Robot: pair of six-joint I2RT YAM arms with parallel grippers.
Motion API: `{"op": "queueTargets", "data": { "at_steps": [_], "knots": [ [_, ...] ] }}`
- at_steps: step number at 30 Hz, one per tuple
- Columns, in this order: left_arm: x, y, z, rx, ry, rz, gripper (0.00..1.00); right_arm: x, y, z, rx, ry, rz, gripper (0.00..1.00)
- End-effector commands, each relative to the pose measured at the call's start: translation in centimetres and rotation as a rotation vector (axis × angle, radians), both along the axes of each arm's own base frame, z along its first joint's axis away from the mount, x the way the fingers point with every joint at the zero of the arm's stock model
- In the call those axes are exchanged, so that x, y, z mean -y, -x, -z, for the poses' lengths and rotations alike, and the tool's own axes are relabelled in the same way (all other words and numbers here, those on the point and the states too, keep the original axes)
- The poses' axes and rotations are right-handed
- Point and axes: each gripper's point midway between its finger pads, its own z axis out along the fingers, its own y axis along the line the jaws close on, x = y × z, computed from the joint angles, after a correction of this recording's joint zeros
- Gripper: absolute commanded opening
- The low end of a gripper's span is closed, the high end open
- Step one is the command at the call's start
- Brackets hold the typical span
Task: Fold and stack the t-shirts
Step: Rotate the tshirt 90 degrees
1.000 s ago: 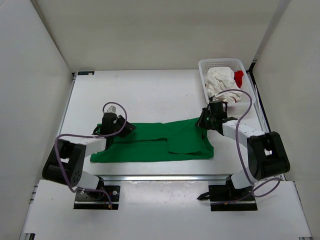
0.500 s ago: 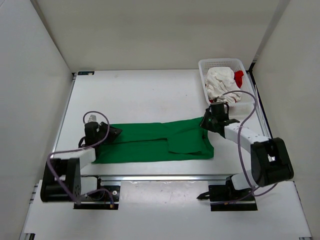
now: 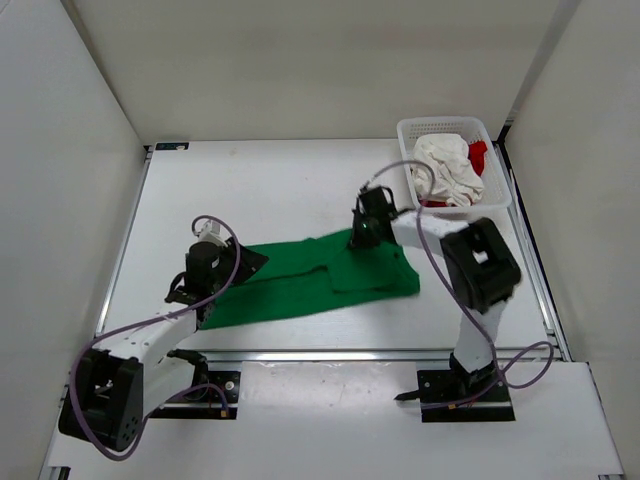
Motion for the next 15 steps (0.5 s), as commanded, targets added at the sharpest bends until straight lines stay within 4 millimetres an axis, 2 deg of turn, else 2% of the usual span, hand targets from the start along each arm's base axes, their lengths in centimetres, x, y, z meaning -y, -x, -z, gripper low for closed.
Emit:
{"op": "queueTargets", "data": {
  "at_steps": [1, 2, 3, 4, 5, 6, 7, 8, 10, 11, 12, 13, 14, 15],
  "knots": [
    [0.5, 1.2, -0.5, 0.026, -0.003, 0.041, 0.35, -3.6, -6.9, -1.6, 0.056, -0.008, -0.068, 0.01],
    [0.4, 1.5, -0.4, 0.016, 0.001, 0.040, 0.35, -3.5, -7.3, 1.6, -0.041, 0.024, -0.077, 0.01],
    [0.2, 1.8, -0.6, 0.024, -0.003, 0.040, 0.35, -4.8, -10.3, 1.5, -0.054, 0.031, -0.108, 0.00],
    [0.1, 1.8, -1.2, 0.038, 0.003, 0.038, 0.36, -7.8, -15.3, -4.3, 0.100, -0.015, -0.141, 0.00],
    [-0.4, 1.9, -0.8, 0.020, -0.010, 0.029, 0.37, -8.5, -15.1, 0.3, -0.016, 0.010, -0.167, 0.01],
    [-0.7, 2.1, -0.9, 0.014, -0.004, 0.026, 0.37, -11.2, -19.7, -2.8, 0.130, -0.047, -0.188, 0.02],
    [-1.2, 2.2, -0.8, 0.008, -0.018, 0.020, 0.37, -11.9, -19.9, -3.0, 0.116, -0.124, -0.199, 0.06],
    [-1.5, 2.2, -0.9, 0.008, -0.017, 0.016, 0.37, -13.7, -20.9, -10.7, 0.283, -0.272, -0.234, 0.06],
    [-1.9, 2.7, -0.6, 0.000, -0.026, 0.010, 0.37, -13.0, -19.6, -13.8, 0.331, -0.308, -0.215, 0.09],
    [-2.0, 2.8, -0.5, -0.003, -0.033, 0.006, 0.38, -13.2, -19.9, -17.2, 0.393, -0.304, -0.220, 0.16],
    [-1.6, 3.1, -0.4, -0.007, -0.028, 0.018, 0.38, -12.8, -19.2, -17.7, 0.380, -0.254, -0.245, 0.24],
    [-1.7, 3.3, 0.1, -0.015, -0.043, 0.012, 0.38, -13.3, -19.4, -22.2, 0.478, -0.254, -0.277, 0.27],
    [-1.3, 3.5, 0.2, -0.016, -0.043, 0.020, 0.38, -12.7, -18.5, -26.0, 0.518, -0.248, -0.279, 0.32],
    [-0.9, 3.9, 0.8, -0.033, -0.037, 0.030, 0.38, -12.2, -17.5, -25.9, 0.483, -0.226, -0.293, 0.34]
  ]
}}
